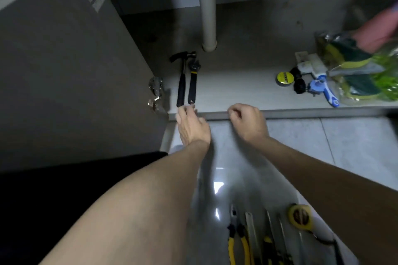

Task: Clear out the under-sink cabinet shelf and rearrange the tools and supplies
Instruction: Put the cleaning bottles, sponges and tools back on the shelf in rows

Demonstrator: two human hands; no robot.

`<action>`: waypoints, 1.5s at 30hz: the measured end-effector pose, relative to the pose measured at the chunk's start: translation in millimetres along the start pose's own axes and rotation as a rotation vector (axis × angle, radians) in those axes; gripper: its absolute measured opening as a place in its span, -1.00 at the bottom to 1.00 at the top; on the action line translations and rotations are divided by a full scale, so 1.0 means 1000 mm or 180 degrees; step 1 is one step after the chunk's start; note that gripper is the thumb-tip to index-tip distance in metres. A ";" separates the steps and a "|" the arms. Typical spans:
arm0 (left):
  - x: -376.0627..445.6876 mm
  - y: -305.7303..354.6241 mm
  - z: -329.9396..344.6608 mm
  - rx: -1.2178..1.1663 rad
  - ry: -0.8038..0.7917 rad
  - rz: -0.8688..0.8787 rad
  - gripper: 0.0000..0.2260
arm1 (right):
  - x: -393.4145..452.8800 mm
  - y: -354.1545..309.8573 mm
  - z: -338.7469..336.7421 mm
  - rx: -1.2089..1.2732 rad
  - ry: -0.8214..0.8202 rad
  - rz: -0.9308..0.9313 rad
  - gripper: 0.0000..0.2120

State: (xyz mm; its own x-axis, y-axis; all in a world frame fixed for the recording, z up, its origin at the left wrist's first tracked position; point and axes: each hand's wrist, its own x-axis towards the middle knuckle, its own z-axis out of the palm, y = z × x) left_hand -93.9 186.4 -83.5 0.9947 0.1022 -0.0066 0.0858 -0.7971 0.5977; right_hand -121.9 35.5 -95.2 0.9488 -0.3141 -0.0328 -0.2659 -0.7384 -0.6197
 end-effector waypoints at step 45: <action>-0.246 -0.091 0.040 0.1126 -0.2353 -0.1128 -0.45 | -0.273 0.081 0.033 -0.0395 -0.1953 0.1182 -0.75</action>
State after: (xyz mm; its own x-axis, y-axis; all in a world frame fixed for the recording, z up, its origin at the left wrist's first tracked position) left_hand -344.6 209.9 -167.8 0.6777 0.0650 -0.7324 0.2857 -0.9411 0.1809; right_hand -396.8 80.9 -161.8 0.7072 -0.1929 -0.6802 -0.5719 -0.7218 -0.3899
